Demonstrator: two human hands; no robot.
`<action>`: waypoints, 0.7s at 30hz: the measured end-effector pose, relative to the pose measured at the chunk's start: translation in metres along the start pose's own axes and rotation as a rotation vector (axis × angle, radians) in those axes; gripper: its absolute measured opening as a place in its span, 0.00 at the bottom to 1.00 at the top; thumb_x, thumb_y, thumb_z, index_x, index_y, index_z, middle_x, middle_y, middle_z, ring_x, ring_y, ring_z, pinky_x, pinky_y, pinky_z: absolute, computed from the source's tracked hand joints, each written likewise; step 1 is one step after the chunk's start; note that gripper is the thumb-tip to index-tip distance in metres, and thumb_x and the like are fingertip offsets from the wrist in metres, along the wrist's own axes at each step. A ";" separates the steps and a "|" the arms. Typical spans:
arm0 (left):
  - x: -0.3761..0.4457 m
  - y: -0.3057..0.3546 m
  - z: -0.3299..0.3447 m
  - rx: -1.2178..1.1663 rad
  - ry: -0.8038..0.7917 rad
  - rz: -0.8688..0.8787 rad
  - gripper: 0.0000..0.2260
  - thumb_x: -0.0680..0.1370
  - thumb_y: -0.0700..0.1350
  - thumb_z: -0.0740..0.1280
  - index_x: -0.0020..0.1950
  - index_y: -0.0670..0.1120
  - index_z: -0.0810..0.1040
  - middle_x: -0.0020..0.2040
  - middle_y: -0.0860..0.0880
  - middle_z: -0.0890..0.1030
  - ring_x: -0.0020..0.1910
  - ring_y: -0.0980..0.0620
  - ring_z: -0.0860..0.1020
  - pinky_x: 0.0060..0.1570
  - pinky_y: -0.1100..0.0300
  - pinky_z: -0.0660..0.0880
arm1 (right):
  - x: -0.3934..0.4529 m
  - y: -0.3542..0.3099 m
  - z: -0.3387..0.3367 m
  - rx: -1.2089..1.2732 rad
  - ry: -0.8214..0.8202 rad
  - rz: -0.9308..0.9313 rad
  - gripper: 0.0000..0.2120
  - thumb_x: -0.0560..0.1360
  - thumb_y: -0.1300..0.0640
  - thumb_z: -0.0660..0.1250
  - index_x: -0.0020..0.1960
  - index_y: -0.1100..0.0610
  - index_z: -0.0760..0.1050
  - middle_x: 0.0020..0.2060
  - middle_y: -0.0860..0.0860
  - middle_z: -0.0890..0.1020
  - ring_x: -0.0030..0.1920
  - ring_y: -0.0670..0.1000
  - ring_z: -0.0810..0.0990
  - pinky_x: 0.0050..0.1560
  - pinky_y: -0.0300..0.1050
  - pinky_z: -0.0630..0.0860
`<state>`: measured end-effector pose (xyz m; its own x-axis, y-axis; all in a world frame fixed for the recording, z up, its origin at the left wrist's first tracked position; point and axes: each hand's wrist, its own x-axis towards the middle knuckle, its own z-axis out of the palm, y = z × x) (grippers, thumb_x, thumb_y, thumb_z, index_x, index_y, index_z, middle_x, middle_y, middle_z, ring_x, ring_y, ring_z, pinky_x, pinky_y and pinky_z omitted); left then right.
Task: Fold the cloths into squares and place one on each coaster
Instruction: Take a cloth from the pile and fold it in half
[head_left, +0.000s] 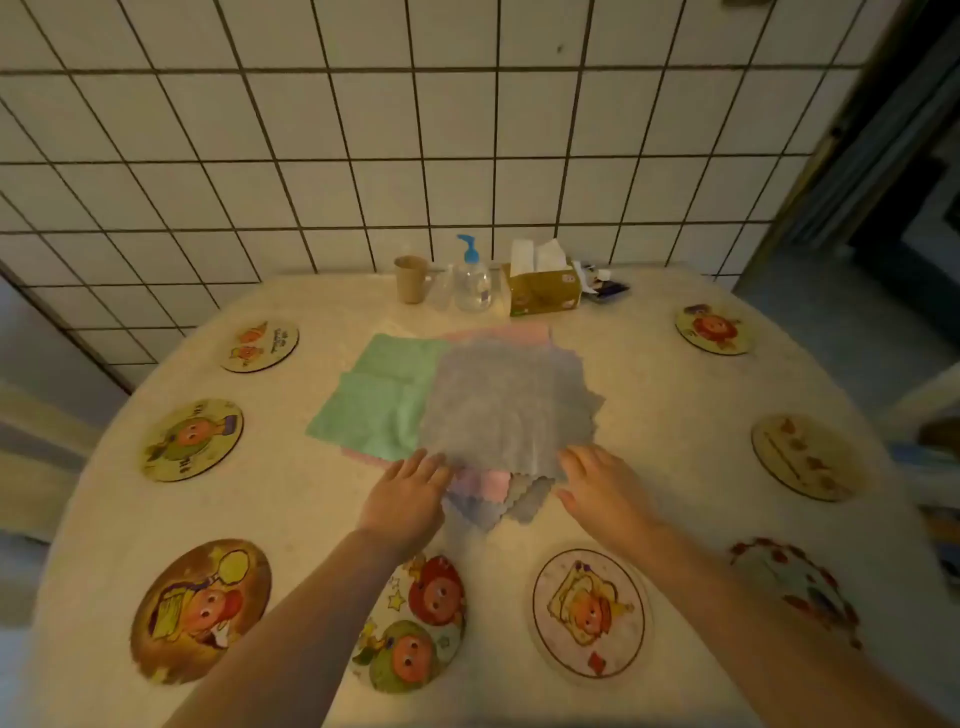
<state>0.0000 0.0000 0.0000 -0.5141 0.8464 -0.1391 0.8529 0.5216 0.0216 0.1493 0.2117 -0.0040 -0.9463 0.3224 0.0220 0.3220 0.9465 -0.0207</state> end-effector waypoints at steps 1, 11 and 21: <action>0.017 -0.001 0.007 -0.016 -0.041 -0.012 0.26 0.78 0.44 0.60 0.76 0.48 0.58 0.77 0.48 0.58 0.76 0.45 0.55 0.73 0.52 0.55 | 0.012 0.009 0.008 0.013 -0.048 -0.006 0.18 0.74 0.52 0.66 0.62 0.57 0.71 0.56 0.53 0.77 0.57 0.56 0.76 0.51 0.49 0.76; 0.120 0.009 0.052 -0.009 -0.116 0.065 0.34 0.60 0.54 0.76 0.65 0.49 0.75 0.64 0.48 0.78 0.61 0.44 0.78 0.54 0.53 0.77 | 0.078 0.042 0.060 0.053 -0.278 -0.171 0.24 0.69 0.46 0.71 0.59 0.57 0.70 0.55 0.53 0.74 0.56 0.56 0.74 0.48 0.52 0.76; 0.139 -0.013 0.047 -0.094 -0.143 0.094 0.30 0.71 0.62 0.53 0.70 0.54 0.68 0.70 0.53 0.71 0.67 0.48 0.72 0.58 0.54 0.73 | 0.117 0.067 0.049 0.435 -0.303 -0.005 0.04 0.78 0.59 0.58 0.51 0.56 0.70 0.46 0.57 0.79 0.46 0.57 0.78 0.38 0.46 0.70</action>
<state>-0.0779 0.1057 -0.0656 -0.4089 0.8712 -0.2715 0.8807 0.4548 0.1328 0.0586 0.3121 -0.0523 -0.9341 0.2389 -0.2655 0.3373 0.8345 -0.4358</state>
